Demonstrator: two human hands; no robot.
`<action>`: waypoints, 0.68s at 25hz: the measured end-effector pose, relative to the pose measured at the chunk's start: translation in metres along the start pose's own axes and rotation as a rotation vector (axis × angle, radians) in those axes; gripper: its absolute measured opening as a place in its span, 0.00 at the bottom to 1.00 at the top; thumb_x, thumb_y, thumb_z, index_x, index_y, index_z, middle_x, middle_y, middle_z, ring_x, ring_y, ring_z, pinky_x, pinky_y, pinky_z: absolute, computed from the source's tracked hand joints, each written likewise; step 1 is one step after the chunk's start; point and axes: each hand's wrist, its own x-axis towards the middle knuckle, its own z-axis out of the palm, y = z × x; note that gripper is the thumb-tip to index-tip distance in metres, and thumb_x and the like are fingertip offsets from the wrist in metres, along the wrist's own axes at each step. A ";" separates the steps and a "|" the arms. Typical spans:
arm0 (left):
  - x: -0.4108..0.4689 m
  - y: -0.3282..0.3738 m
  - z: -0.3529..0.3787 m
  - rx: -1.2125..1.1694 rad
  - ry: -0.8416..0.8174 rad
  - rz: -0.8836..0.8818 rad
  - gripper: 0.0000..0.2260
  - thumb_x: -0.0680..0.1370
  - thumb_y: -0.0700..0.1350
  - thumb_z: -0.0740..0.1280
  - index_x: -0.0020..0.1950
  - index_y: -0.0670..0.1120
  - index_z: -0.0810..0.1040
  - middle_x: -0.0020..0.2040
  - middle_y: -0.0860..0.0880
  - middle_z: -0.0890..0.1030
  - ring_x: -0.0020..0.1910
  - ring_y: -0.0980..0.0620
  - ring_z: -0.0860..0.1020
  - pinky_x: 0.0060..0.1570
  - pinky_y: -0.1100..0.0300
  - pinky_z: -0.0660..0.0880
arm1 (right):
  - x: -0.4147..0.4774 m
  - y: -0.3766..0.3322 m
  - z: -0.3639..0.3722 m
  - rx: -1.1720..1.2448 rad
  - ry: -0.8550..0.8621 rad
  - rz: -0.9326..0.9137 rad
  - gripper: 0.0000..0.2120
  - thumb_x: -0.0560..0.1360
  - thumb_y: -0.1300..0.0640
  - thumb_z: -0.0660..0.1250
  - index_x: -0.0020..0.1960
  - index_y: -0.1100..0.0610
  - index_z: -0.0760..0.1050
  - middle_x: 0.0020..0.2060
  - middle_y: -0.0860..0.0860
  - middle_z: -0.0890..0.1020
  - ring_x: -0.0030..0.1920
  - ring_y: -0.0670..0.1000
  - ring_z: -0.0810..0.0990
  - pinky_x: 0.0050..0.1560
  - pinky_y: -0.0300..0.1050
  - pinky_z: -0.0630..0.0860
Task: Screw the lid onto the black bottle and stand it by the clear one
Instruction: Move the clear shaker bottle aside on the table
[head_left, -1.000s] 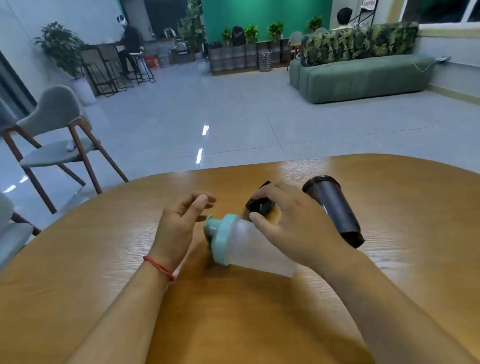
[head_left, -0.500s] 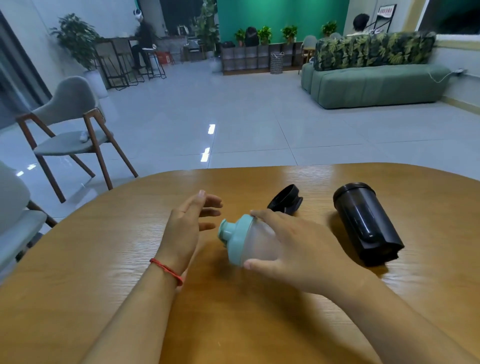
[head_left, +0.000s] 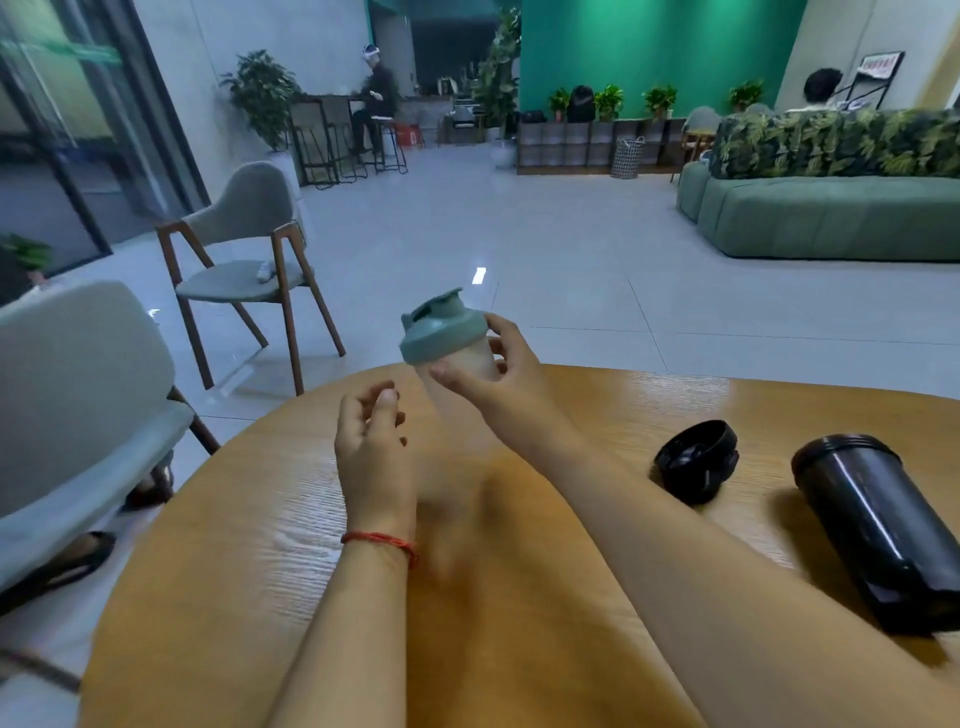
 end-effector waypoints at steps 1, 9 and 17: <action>0.004 -0.003 -0.003 0.001 0.057 0.010 0.10 0.84 0.50 0.64 0.61 0.53 0.83 0.59 0.52 0.85 0.61 0.49 0.82 0.60 0.49 0.78 | 0.010 0.003 0.011 0.008 0.011 -0.013 0.41 0.74 0.43 0.82 0.81 0.44 0.67 0.67 0.44 0.78 0.60 0.43 0.82 0.58 0.44 0.83; 0.031 -0.025 0.001 -0.379 0.036 -0.368 0.18 0.87 0.52 0.62 0.74 0.49 0.79 0.68 0.49 0.82 0.70 0.47 0.78 0.72 0.46 0.74 | 0.058 0.034 0.069 -0.030 0.034 -0.019 0.45 0.71 0.49 0.85 0.80 0.48 0.64 0.66 0.44 0.77 0.69 0.53 0.80 0.70 0.56 0.81; 0.032 -0.027 0.001 -0.485 -0.020 -0.427 0.27 0.87 0.61 0.56 0.82 0.47 0.71 0.78 0.42 0.75 0.78 0.41 0.72 0.79 0.39 0.65 | 0.071 0.040 0.083 -0.052 0.070 0.019 0.46 0.70 0.47 0.85 0.79 0.45 0.62 0.72 0.48 0.79 0.68 0.55 0.81 0.69 0.60 0.81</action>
